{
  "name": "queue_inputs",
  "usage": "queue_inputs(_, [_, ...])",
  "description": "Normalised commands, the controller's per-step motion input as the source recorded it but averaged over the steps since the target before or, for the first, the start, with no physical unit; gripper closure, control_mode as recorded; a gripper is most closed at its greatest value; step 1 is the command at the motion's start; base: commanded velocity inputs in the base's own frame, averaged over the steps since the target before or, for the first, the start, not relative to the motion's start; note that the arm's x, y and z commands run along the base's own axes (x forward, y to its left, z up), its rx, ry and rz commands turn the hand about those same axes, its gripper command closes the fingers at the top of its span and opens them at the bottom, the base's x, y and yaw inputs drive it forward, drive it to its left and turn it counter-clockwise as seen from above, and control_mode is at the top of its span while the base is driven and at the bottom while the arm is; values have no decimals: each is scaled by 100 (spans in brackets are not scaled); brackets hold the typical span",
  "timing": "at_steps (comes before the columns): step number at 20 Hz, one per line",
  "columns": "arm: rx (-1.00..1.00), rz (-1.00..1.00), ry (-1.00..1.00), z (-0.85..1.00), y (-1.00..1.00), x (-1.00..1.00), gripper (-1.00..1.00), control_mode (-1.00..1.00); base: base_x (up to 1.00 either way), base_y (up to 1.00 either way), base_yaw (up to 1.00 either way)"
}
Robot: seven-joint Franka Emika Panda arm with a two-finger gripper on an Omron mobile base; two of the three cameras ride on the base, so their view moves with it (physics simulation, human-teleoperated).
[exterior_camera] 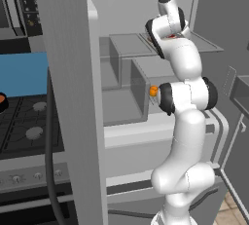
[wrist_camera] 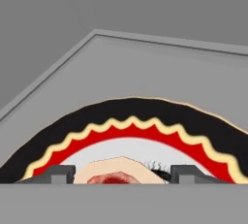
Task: Retrieve the steak from the fridge and place it on the saucepan with marinade on the stove.
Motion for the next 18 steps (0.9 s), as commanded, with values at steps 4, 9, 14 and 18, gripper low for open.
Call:
queue_inputs(4, [0,0,0,0,0,0,100,-100,0,0,0])
queue_inputs(9, [0,0,-5,10,0,0,100,-100,0,0,0])
queue_inputs(14, [0,0,-10,24,1,-8,100,-100,0,0,0])
queue_inputs(18, [0,0,-6,9,2,-19,100,-100,0,0,0])
